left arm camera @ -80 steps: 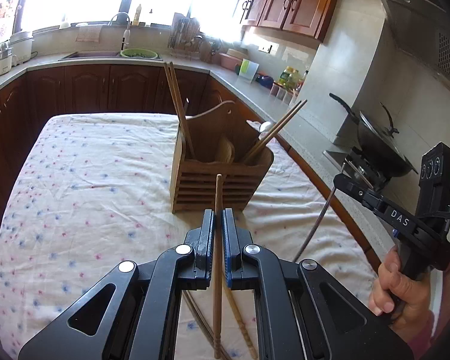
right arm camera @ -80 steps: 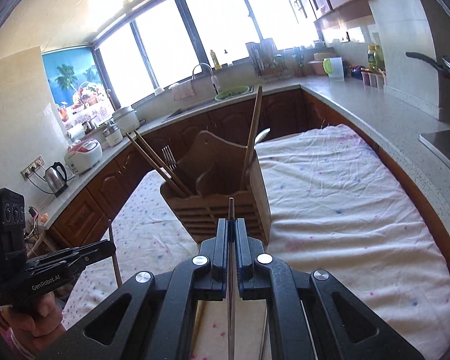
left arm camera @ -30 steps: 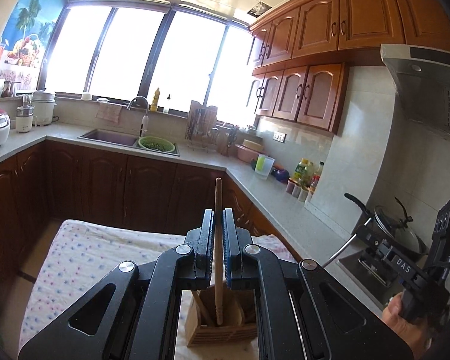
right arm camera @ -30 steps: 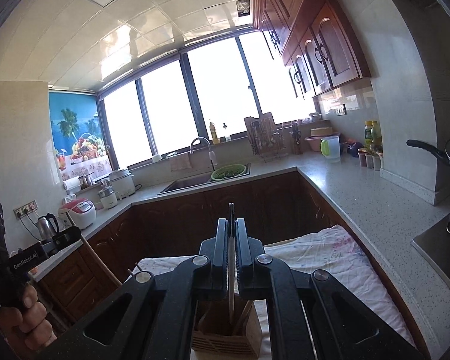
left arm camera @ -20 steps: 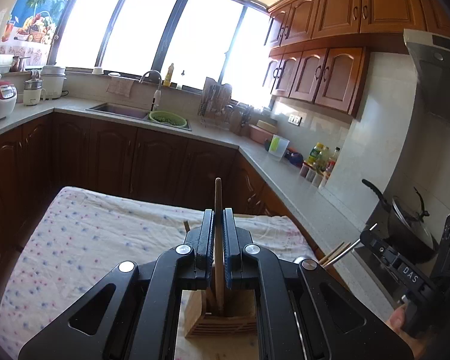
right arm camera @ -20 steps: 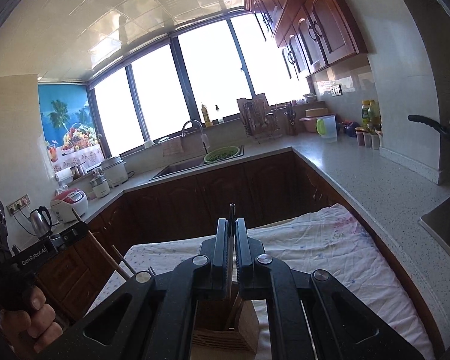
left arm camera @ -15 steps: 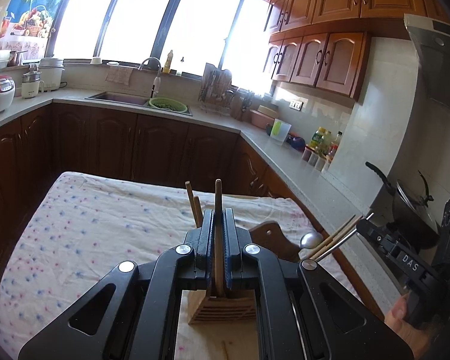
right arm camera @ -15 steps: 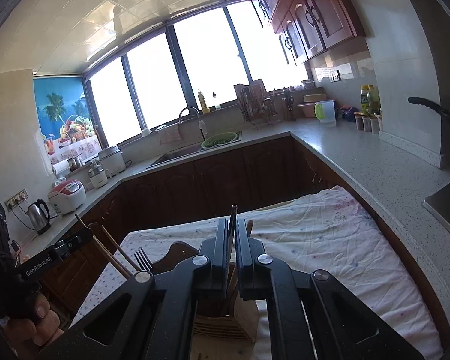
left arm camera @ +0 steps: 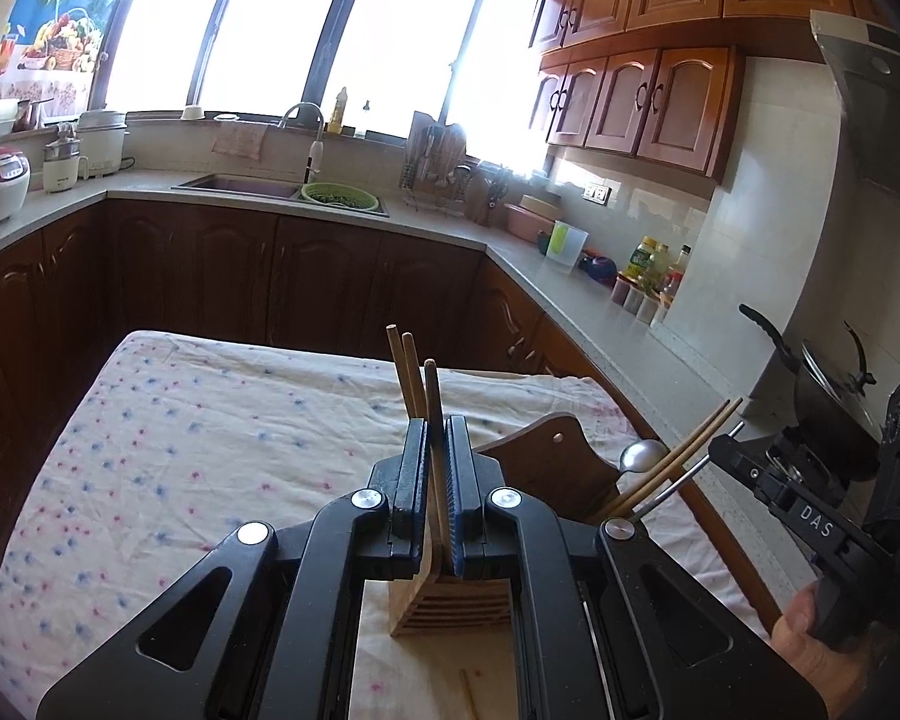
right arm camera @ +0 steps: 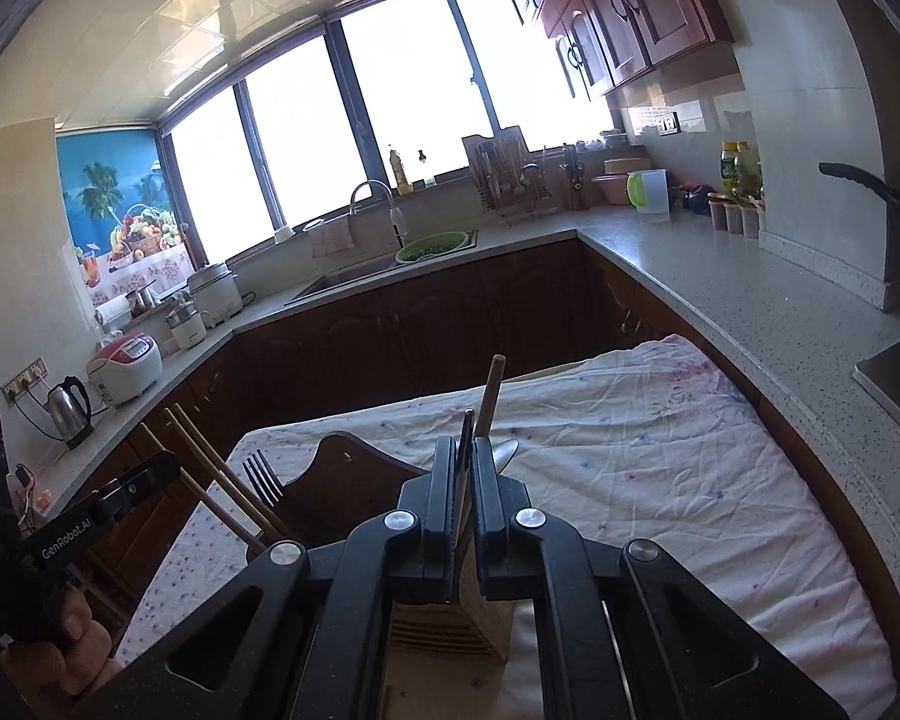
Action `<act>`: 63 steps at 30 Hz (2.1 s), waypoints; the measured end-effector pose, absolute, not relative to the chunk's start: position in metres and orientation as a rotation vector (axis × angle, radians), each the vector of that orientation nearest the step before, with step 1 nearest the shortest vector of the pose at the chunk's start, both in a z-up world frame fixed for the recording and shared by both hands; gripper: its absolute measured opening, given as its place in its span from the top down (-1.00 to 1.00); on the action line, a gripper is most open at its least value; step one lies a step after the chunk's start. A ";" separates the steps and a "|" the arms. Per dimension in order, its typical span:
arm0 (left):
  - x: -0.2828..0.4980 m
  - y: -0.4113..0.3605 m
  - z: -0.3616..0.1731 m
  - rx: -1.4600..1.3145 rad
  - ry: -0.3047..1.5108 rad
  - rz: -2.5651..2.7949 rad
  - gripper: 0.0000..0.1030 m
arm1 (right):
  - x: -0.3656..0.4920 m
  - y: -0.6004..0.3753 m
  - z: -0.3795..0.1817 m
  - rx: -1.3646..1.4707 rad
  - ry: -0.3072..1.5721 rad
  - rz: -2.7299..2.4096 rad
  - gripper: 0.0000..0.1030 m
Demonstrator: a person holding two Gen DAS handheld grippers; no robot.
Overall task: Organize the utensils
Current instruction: 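Open both tools to release the chopsticks into the holder, then move both tools back down over the chopsticks left on the cloth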
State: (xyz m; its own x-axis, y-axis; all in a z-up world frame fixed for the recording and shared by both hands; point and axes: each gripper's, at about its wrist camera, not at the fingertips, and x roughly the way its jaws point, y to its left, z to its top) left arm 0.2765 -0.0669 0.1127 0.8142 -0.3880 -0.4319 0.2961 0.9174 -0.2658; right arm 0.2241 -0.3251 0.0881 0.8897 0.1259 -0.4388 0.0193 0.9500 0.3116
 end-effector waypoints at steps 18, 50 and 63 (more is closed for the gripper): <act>0.236 -0.038 0.126 -0.229 0.480 -0.361 -0.62 | 0.180 -0.340 0.113 0.411 0.320 0.057 -0.87; 0.162 -0.001 0.016 -0.202 0.780 -0.255 -0.64 | 0.085 -0.327 0.010 0.457 0.575 0.025 -0.87; 0.170 -0.039 0.006 -0.133 0.851 -0.320 -0.57 | 0.102 -0.296 -0.029 0.307 0.781 0.045 0.04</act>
